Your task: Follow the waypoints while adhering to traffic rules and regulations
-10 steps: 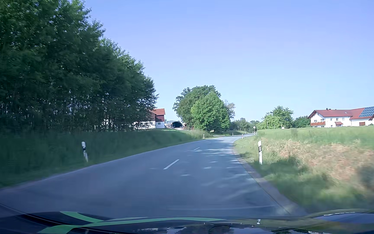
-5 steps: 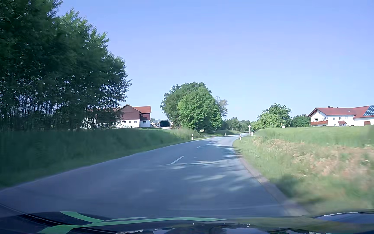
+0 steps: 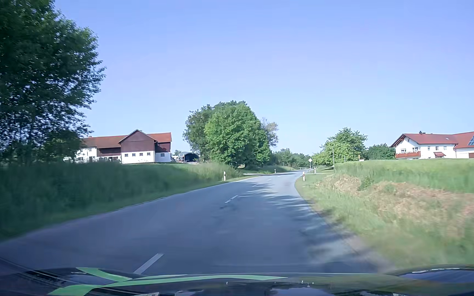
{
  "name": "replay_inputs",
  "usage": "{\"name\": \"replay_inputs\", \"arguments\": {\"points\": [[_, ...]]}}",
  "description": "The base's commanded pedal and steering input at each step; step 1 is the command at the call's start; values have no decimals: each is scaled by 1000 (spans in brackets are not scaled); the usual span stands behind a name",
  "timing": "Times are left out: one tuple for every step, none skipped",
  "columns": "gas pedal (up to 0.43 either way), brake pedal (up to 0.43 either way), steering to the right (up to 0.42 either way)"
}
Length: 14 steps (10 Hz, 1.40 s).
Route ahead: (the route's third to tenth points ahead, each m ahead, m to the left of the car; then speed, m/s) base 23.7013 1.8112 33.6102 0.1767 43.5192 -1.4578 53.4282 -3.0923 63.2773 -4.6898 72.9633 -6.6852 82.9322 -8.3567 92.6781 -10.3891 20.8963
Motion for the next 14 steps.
{"name": "replay_inputs", "arguments": {"points": [[189, 0, 19], [189, 0, 20], [189, 0, 21], [189, 0, 22], [197, 0, 23], [197, 0, 23], [197, 0, 24], [197, 0, 23], [197, 0, 23], [197, 0, 23], [197, 0, 23], [209, 0, 22], [209, 0, 21], [209, 0, 20]]}}
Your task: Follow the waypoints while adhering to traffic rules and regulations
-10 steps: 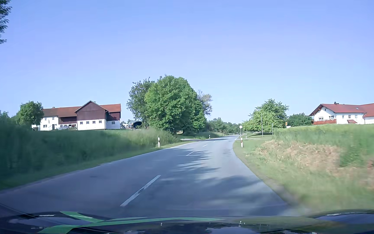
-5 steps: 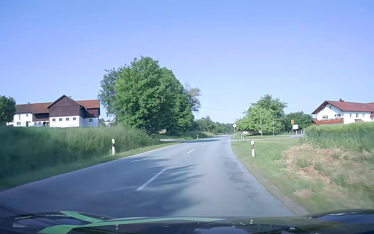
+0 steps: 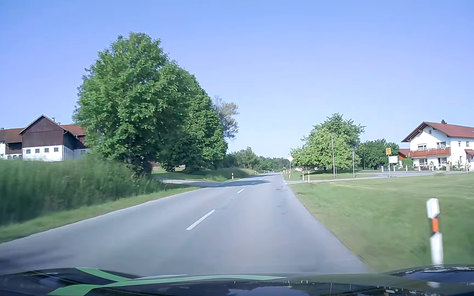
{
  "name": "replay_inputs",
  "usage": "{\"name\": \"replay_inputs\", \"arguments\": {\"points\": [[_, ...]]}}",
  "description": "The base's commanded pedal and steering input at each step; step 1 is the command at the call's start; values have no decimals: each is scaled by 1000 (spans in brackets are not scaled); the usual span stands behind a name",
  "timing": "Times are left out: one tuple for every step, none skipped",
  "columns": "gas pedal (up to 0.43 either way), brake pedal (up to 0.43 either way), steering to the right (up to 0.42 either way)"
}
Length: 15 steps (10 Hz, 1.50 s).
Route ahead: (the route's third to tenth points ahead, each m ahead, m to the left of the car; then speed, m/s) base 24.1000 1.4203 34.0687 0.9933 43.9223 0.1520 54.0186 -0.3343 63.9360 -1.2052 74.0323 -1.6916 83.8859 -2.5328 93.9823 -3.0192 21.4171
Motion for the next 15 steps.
{"name": "replay_inputs", "arguments": {"points": [[209, 0, 17], [220, 0, 15], [220, 0, 14], [220, 0, 13], [197, 0, 11], [130, 0, 11], [87, 0, 11], [79, 0, 11], [67, 0, 11], [67, 0, 11], [67, 0, 9], [87, 0, 4], [110, 0, 1], [130, 0, 1], [138, 0, 0]]}}
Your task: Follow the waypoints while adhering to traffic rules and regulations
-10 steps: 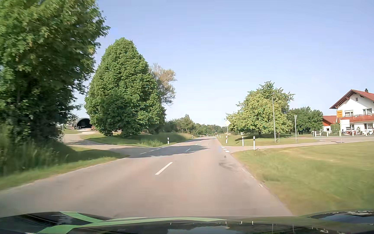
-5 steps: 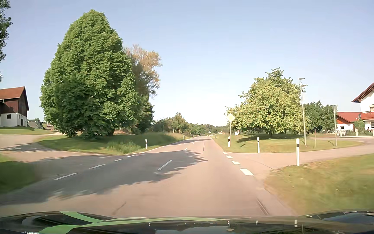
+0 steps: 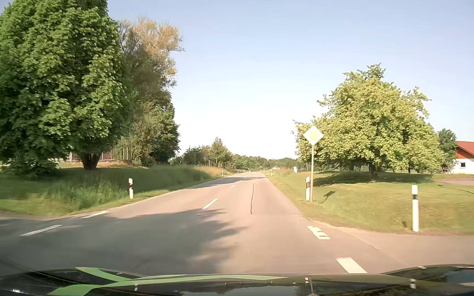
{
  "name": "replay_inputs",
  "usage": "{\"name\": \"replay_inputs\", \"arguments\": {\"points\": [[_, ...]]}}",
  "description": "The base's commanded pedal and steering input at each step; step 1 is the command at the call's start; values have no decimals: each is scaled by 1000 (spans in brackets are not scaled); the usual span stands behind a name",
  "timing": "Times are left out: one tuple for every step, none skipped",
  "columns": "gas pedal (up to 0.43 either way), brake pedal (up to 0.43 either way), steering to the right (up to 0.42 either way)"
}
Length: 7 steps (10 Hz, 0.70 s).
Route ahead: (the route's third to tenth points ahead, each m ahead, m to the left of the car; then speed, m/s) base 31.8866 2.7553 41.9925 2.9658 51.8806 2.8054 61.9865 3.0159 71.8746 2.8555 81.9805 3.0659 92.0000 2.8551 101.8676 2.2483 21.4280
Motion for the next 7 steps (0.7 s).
{"name": "replay_inputs", "arguments": {"points": [[177, 0, 1], [209, 0, 0], [209, 0, -1], [220, 0, -1], [228, 0, -1], [228, 0, -1], [228, 0, -1]]}}
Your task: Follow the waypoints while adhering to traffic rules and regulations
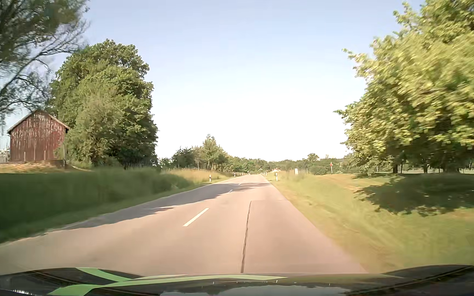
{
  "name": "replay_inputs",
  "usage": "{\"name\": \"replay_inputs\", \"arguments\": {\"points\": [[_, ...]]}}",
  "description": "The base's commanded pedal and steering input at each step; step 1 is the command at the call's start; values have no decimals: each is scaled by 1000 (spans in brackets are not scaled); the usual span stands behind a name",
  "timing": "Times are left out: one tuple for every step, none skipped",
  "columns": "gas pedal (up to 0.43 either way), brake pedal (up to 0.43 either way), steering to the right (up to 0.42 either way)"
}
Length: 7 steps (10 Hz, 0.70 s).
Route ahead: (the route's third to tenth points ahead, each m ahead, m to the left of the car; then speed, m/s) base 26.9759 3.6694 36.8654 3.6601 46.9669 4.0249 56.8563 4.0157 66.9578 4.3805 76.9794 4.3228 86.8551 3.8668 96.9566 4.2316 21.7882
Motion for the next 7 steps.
{"name": "replay_inputs", "arguments": {"points": [[220, 0, -1], [209, 0, -1], [177, 0, -1], [177, 0, -1], [177, 0, -1], [177, 0, -1], [189, 0, -1]]}}
